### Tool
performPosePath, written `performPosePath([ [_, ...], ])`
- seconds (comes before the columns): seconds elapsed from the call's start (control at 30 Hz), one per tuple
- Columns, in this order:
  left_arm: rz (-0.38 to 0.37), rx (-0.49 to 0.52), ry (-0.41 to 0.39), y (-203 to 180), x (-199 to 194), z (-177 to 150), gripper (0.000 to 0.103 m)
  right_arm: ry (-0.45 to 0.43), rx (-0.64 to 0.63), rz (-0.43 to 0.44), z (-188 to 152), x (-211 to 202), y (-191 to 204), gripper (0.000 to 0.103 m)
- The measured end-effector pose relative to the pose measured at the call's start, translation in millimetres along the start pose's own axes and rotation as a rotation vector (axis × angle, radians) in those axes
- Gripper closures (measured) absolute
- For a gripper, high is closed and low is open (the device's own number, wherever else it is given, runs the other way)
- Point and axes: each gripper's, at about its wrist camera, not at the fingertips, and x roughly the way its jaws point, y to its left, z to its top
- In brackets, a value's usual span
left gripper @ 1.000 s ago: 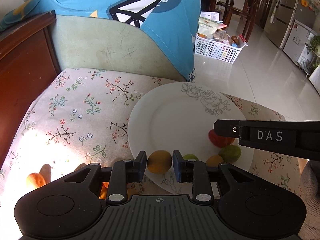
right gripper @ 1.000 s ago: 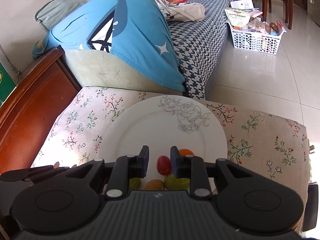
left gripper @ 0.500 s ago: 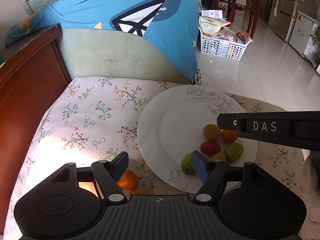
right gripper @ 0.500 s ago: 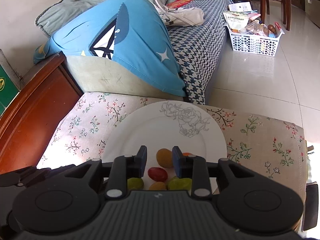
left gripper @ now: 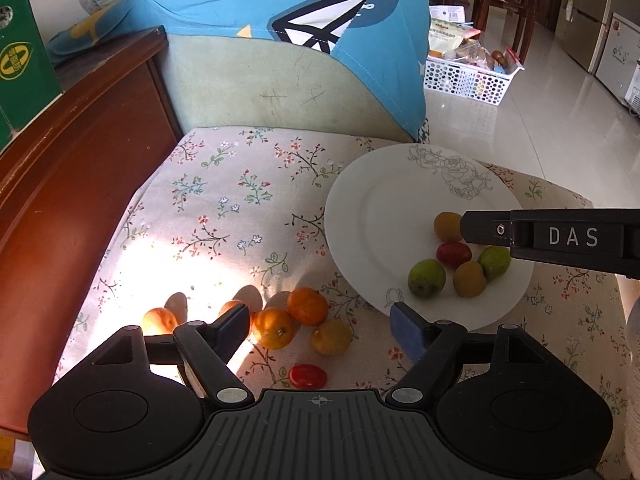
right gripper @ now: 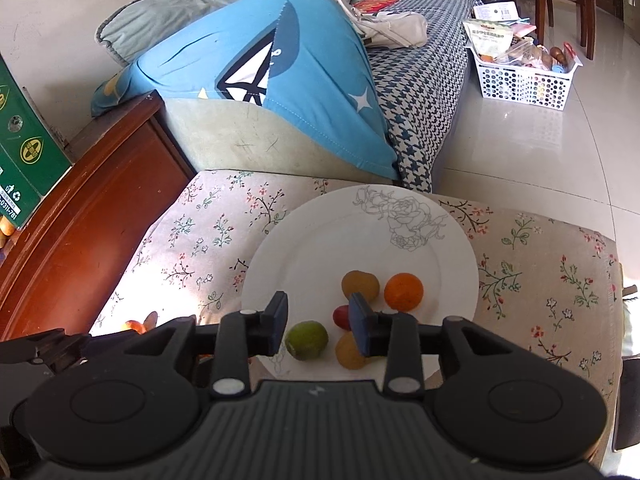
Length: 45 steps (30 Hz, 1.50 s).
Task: Organize fruits
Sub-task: 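Move both open grippers back toward the remaining fruits on the cloth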
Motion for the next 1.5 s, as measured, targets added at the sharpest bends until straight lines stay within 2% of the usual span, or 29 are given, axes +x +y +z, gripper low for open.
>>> performPosePath([
  [0.23,0.015,-0.050,-0.022,35,-15,-3,0.024,0.042,-0.036,0.050,-19,-1,18,0.065],
  [0.53,0.035,-0.107,-0.030,67,-20,-9,0.025,0.150,-0.137,0.120,-50,23,49,0.064],
  [0.73,0.065,-0.153,-0.014,91,-17,-13,0.025,0.171,-0.192,0.162,-62,37,66,0.064],
  [1.03,0.119,-0.164,0.036,113,4,-26,0.026,0.194,-0.225,0.147,-69,56,74,0.064],
  [1.27,0.111,-0.140,0.039,114,21,-29,0.026,0.198,-0.270,0.142,-72,65,82,0.064],
  [1.5,0.114,-0.124,0.040,118,37,-26,0.032,0.184,-0.315,0.137,-74,67,89,0.067],
])
